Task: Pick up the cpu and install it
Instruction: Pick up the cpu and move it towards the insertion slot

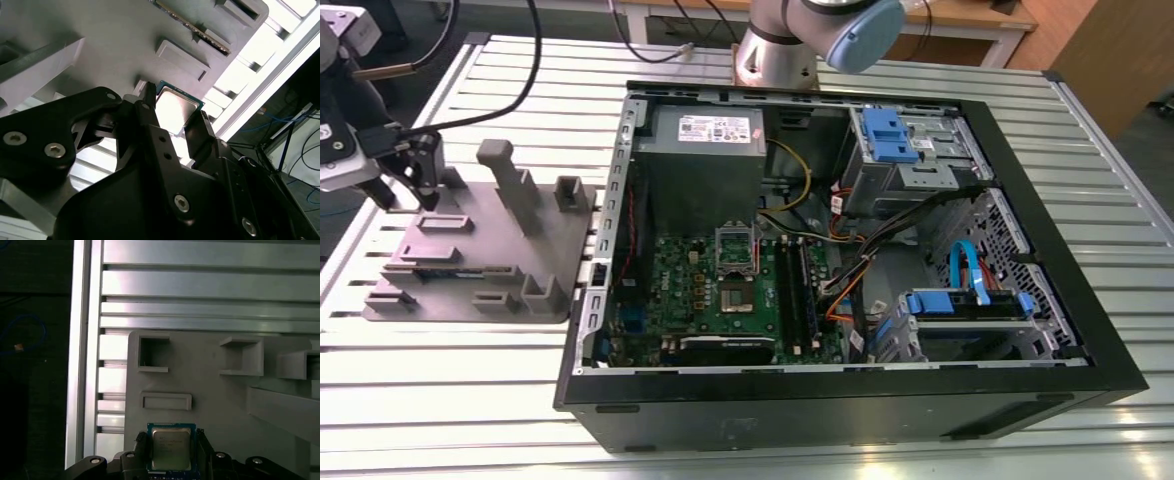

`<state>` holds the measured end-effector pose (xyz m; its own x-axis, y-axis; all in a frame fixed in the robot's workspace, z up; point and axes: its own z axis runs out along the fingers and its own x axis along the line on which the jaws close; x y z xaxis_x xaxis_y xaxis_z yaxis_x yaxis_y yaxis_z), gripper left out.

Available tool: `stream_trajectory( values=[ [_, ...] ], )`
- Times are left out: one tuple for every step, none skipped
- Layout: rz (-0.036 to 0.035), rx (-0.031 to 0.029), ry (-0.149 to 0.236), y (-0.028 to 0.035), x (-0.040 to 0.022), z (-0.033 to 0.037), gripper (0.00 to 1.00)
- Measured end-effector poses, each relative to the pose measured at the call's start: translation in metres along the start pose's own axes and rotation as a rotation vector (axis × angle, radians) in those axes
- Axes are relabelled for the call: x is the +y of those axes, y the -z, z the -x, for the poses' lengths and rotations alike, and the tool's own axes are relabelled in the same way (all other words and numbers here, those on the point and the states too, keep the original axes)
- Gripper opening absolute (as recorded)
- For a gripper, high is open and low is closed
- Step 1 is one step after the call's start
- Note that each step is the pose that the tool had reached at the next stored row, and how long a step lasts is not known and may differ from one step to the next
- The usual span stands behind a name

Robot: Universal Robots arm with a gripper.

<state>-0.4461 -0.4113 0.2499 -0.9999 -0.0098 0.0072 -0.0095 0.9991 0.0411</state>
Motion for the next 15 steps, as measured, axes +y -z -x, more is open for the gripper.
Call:
stream_trajectory(
  values=[
    [-0.0001,0.0001,0.000,0.0010,0.0000,0.0000,0.47],
    [0.0000,0.0001,0.000,0.0020,0.0001,0.0000,0.47],
    [0.0000,0.0001,0.000,0.0029,0.0001,0.0000,0.47],
    [0.0000,0.0001,0.000,0.0038,0.0002,0.0000,0.47],
    [0.0000,0.0000,0.000,0.0048,0.0002,0.0000,0.47],
    [-0.0001,0.0001,0.000,0.0058,0.0002,0.0000,0.47],
    [0.0000,0.0001,0.000,0.0067,0.0003,0.0000,0.47],
    [0.0000,0.0000,0.000,0.0076,0.0003,0.0000,0.47],
    [0.0000,0.0001,0.000,0.0084,0.0003,-0.0001,0.47],
    [0.0000,0.0001,0.000,0.0092,0.0004,-0.0001,0.47],
    [0.0000,0.0000,0.000,0.0100,0.0004,-0.0001,0.47],
    [-0.0001,0.0001,0.000,0.0109,0.0005,-0.0001,0.47],
    [0.0000,0.0000,0.000,0.0116,0.0005,-0.0001,0.47],
    [0.0000,0.0000,0.000,0.0123,0.0005,-0.0001,0.47],
    [-0.0001,0.0000,0.000,0.0131,0.0005,-0.0001,0.47]
  ],
)
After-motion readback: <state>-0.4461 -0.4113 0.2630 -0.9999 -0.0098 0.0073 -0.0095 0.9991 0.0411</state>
